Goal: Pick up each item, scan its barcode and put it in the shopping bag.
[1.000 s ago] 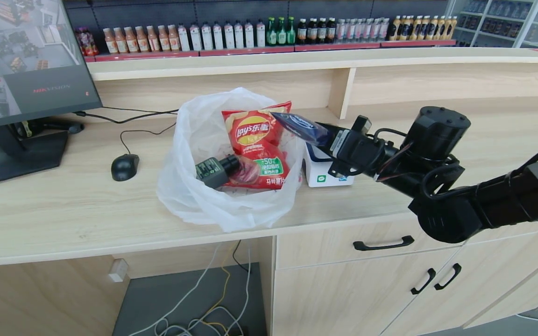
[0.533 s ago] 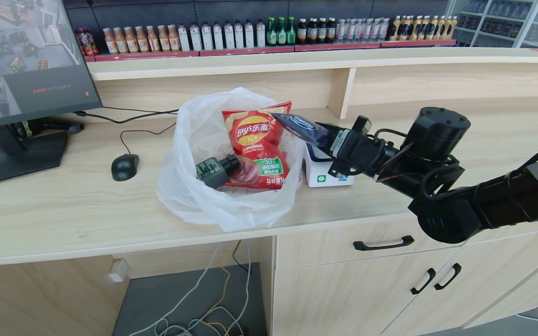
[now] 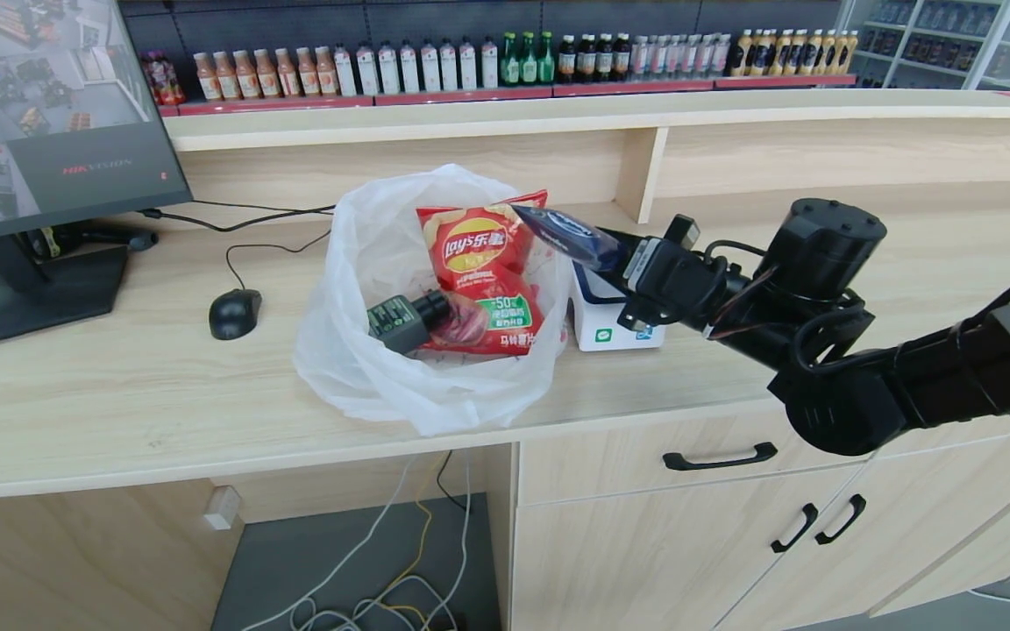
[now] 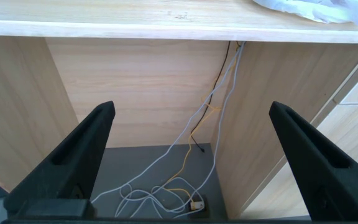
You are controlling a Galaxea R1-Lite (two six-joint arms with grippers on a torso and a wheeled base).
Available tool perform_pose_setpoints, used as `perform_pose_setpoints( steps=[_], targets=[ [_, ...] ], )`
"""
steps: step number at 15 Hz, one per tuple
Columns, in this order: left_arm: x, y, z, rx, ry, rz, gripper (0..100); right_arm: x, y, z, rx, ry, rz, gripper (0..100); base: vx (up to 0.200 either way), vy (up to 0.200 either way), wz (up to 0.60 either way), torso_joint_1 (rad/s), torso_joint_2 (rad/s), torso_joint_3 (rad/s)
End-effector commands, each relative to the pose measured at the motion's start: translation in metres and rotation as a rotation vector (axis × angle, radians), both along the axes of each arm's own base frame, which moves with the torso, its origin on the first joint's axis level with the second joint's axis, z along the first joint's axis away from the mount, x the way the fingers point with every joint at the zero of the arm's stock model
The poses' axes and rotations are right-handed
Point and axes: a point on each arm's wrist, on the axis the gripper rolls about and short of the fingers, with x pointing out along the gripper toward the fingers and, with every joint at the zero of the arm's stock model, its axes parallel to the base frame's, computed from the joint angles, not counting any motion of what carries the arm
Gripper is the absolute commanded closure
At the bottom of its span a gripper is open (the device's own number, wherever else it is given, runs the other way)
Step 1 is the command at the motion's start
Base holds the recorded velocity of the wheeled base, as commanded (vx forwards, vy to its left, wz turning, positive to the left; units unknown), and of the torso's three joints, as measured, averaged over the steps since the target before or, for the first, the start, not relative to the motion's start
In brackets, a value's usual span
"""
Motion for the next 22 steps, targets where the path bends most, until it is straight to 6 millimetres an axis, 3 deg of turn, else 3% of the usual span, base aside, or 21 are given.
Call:
perform_pose_setpoints(
  steps=[1, 11, 22],
  targets=[
    [0.000, 0.000, 0.000, 0.000, -0.001, 0.001, 0, -0.001, -0.001, 0.003, 0.004, -0.009, -0.002, 100, 0.000, 0.000, 0.00, 0.000, 0.00, 0.000],
    [0.000, 0.000, 0.000, 0.000, -0.001, 0.001, 0, -0.011, -0.005, 0.022, 0.048, -0.025, 0.008, 100, 0.000, 0.000, 0.00, 0.000, 0.00, 0.000],
    [0.000, 0.000, 0.000, 0.000, -0.001, -0.001, 0, -0.031, -0.016, 0.052, 0.337, -0.036, 0.089, 100, 0.000, 0.000, 0.00, 0.000, 0.00, 0.000]
  ],
)
